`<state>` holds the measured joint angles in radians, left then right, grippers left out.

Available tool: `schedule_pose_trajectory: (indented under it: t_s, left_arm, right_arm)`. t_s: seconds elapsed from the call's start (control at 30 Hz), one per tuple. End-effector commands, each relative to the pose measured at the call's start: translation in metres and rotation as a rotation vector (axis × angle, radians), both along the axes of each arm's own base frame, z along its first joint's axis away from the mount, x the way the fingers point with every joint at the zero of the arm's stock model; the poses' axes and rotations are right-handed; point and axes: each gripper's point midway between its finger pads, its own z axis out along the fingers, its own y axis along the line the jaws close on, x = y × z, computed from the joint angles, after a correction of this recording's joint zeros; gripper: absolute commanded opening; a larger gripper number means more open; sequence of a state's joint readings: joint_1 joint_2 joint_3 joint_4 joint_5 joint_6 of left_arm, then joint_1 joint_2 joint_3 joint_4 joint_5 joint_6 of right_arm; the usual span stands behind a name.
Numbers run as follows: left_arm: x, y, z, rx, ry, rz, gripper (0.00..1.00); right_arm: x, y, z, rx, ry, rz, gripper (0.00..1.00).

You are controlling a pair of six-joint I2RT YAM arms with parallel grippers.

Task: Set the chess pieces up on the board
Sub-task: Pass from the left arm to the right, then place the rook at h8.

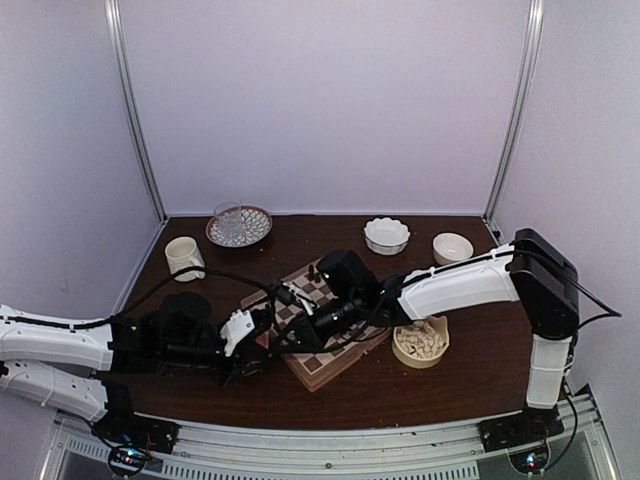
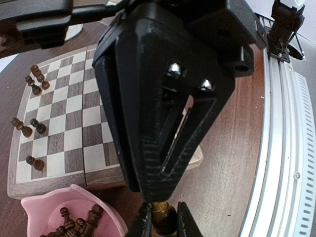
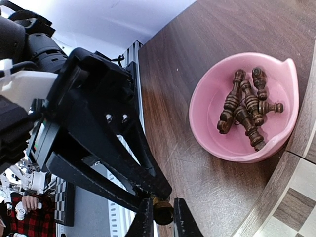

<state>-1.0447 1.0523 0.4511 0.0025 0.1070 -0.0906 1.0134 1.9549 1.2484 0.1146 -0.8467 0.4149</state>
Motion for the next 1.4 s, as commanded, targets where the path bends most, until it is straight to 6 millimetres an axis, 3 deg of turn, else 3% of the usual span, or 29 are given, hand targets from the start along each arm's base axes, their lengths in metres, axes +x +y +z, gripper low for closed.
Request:
schedule_pose_trajectory:
  t_s: [0.0,0.3,0.57,0.63,0.77,0.93,1.1,1.37]
  left_arm:
    - [0.007,-0.002,0.021,-0.061,-0.062,0.022,0.08]
    - [0.013,0.006,0.024,-0.064,-0.082,0.078,0.08]
    - [0.020,0.012,0.025,-0.059,-0.094,0.129,0.05]
    - [0.021,0.013,0.025,-0.061,-0.097,0.141,0.10]
    - [0.020,0.014,0.029,-0.089,-0.109,0.142,0.32]
    - [0.019,0.017,0.035,-0.117,-0.133,0.141,0.47]
    - [0.013,0.015,0.045,-0.166,-0.151,0.105,0.49]
    - [-0.008,0.004,0.058,-0.246,-0.150,-0.029,0.44]
  right_arm:
    - [0.021,-0.013,0.033,0.073,-0.093,-0.089,0.04]
    - [0.058,-0.047,0.048,0.114,-0.142,-0.252,0.04]
    - [0.073,-0.060,0.049,0.118,-0.154,-0.309,0.04]
    - [0.074,-0.061,0.050,0.121,-0.152,-0.310,0.04]
    - [0.068,-0.057,0.057,0.161,-0.125,-0.271,0.04]
    - [0.046,-0.046,0.072,0.231,-0.096,-0.168,0.04]
    - [0.021,-0.033,0.080,0.263,-0.102,-0.082,0.04]
    - [0.002,-0.025,0.087,0.305,-0.100,-0.019,0.04]
